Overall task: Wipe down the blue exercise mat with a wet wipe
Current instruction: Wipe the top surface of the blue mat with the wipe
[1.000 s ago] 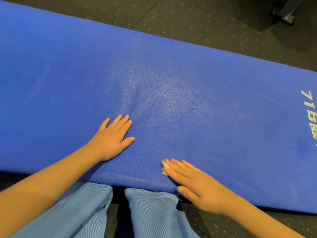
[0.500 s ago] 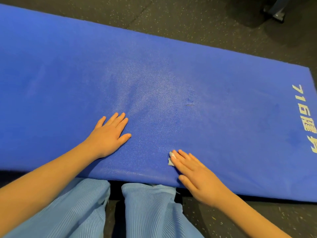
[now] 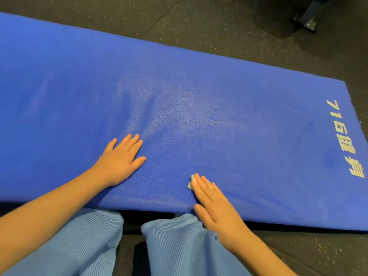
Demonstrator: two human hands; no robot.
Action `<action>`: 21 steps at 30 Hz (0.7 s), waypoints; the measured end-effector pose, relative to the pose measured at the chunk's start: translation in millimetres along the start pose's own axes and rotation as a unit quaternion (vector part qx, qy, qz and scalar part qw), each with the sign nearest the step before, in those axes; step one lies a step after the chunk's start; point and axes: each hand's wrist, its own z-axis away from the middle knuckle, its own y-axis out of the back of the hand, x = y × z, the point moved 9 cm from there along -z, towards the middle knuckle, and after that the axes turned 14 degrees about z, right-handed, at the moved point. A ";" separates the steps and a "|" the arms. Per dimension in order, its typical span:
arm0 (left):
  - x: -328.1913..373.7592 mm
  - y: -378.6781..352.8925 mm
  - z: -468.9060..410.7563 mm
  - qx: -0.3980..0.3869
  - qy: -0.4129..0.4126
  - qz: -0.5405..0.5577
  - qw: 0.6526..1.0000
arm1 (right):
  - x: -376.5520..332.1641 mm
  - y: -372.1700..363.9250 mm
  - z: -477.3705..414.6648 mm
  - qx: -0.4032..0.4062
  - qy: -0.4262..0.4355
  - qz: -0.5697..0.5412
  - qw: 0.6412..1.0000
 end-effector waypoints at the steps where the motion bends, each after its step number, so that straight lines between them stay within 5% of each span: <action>1: 0.6 -0.9 0.5 0.002 0.000 -0.001 1.000 | -1.3 0.0 7.3 -0.016 0.009 0.010 1.000; 8: 0.6 -3.0 0.7 0.029 0.004 0.014 0.999 | 30.9 10.4 -38.2 -0.012 -0.087 0.097 0.991; 14: -0.6 -2.3 1.7 0.039 -0.001 0.017 0.999 | 24.8 7.2 -30.3 -0.016 -0.068 0.110 0.992; 18: 0.3 -3.1 1.5 0.035 0.000 0.006 0.999 | 60.6 20.5 -77.6 0.009 -0.165 0.107 0.981; 21: 0.8 -2.7 3.0 0.036 0.000 0.001 0.999 | 33.2 19.8 -82.7 0.012 -0.107 0.091 0.990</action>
